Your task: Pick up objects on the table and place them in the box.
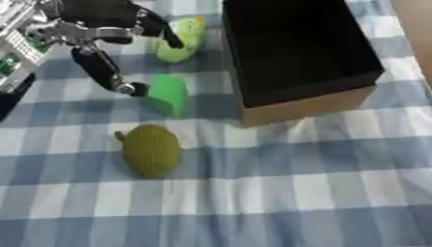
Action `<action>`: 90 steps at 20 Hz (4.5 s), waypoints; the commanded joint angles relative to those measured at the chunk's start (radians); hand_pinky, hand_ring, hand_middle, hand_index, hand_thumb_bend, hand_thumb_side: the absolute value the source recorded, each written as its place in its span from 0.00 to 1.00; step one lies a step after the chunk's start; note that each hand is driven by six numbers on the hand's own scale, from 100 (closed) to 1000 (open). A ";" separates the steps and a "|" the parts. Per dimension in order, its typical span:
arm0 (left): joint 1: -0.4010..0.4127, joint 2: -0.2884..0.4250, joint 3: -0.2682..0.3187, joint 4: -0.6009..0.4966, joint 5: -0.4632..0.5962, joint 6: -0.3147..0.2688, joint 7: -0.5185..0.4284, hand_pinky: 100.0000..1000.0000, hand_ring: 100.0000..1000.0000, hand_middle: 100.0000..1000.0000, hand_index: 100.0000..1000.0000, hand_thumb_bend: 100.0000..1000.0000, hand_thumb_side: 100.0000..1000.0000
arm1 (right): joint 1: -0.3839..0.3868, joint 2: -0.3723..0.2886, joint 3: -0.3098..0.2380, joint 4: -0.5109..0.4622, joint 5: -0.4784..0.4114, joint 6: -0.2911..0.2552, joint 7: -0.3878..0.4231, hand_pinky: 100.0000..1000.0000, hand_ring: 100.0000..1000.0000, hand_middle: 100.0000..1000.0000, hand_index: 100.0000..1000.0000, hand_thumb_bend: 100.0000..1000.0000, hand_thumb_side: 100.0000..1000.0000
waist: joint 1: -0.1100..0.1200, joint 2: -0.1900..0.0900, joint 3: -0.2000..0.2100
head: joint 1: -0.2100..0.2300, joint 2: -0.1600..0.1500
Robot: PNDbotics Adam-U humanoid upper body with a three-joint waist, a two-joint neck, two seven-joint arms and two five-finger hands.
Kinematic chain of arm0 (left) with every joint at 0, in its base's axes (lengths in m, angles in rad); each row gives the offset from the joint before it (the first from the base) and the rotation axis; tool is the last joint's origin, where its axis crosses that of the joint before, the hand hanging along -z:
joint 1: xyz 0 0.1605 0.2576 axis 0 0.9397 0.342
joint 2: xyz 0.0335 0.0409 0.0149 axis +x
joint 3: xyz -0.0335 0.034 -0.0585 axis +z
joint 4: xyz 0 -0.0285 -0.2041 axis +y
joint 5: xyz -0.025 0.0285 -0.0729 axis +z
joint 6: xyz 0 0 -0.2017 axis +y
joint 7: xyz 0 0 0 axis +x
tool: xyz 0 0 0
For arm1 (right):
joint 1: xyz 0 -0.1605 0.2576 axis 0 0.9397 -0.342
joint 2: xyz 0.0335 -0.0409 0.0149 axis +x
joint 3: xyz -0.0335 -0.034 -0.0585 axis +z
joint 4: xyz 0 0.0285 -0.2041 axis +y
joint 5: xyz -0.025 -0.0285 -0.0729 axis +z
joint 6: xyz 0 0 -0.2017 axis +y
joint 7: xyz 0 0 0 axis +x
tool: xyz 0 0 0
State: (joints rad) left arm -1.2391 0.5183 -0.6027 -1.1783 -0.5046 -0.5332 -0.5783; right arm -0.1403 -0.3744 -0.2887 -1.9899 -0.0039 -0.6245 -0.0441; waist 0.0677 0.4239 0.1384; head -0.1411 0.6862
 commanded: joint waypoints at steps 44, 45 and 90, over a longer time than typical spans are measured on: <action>0.038 0.005 0.007 -0.062 -0.070 -0.080 -0.176 0.76 0.69 0.51 0.71 0.00 0.19 | -0.004 -0.010 0.012 -0.010 -0.012 0.003 0.032 0.94 1.00 0.31 0.95 0.00 0.41 | 0.003 -0.024 -0.010 | 0.018 0.012; 0.038 0.014 0.009 -0.085 -0.056 -0.068 -0.178 0.75 0.69 0.50 0.71 0.00 0.19 | -0.004 -0.011 0.012 -0.010 -0.011 0.003 0.032 0.94 1.00 0.31 0.95 0.00 0.41 | 0.004 -0.024 -0.010 | 0.018 0.012; -0.213 -0.418 0.405 0.355 -0.412 -0.234 0.150 0.76 0.70 0.56 0.75 0.00 0.14 | -0.073 -0.009 0.017 -0.010 -0.075 0.027 0.031 0.95 1.00 0.34 0.95 0.00 0.41 | 0.024 -0.010 -0.102 | 0.080 -0.088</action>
State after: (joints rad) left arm -1.4337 0.0965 -0.2109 -0.8249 -0.8979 -0.7140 -0.3975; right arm -0.2036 -0.3727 -0.2701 -1.9899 -0.0710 -0.6023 -0.0130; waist 0.0833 0.4251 0.0371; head -0.0645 0.6129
